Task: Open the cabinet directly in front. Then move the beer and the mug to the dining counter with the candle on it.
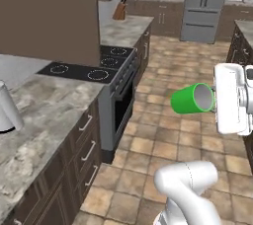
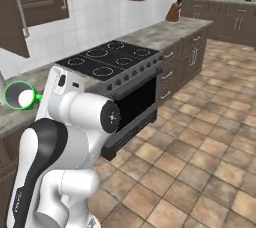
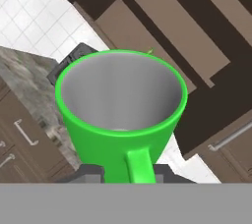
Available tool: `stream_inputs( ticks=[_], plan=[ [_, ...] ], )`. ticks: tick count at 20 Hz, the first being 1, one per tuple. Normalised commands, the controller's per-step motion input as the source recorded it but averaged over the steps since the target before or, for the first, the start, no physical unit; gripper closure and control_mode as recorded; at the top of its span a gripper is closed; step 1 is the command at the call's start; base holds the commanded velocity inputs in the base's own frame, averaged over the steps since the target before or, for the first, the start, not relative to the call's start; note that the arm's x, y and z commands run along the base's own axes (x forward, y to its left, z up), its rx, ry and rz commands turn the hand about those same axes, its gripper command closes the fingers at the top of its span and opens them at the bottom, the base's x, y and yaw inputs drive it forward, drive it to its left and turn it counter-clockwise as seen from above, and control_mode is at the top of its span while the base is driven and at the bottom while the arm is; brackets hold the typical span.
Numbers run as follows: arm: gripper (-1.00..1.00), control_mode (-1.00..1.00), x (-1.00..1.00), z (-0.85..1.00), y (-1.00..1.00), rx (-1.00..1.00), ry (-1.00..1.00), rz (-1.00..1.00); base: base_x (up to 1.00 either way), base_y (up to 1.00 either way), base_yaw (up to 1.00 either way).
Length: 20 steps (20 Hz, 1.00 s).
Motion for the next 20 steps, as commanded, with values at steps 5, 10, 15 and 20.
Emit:
stream_inputs(
  ticks=[5,10,15,20],
  plan=[
    [1.00,1.00,0.00,0.00,0.00,0.00,0.00,0.00,-0.11,-0.11,-0.46],
    [1.00,1.00,0.00,0.00,0.00,0.00,0.00,0.00,-0.04,0.00,-0.42],
    [1.00,1.00,0.00,0.00,0.00,0.00,0.00,0.00,0.00,0.00,-0.41],
    [1.00,1.00,0.00,0.00,0.00,0.00,0.00,0.00,0.08,0.00,-0.34]
  ],
)
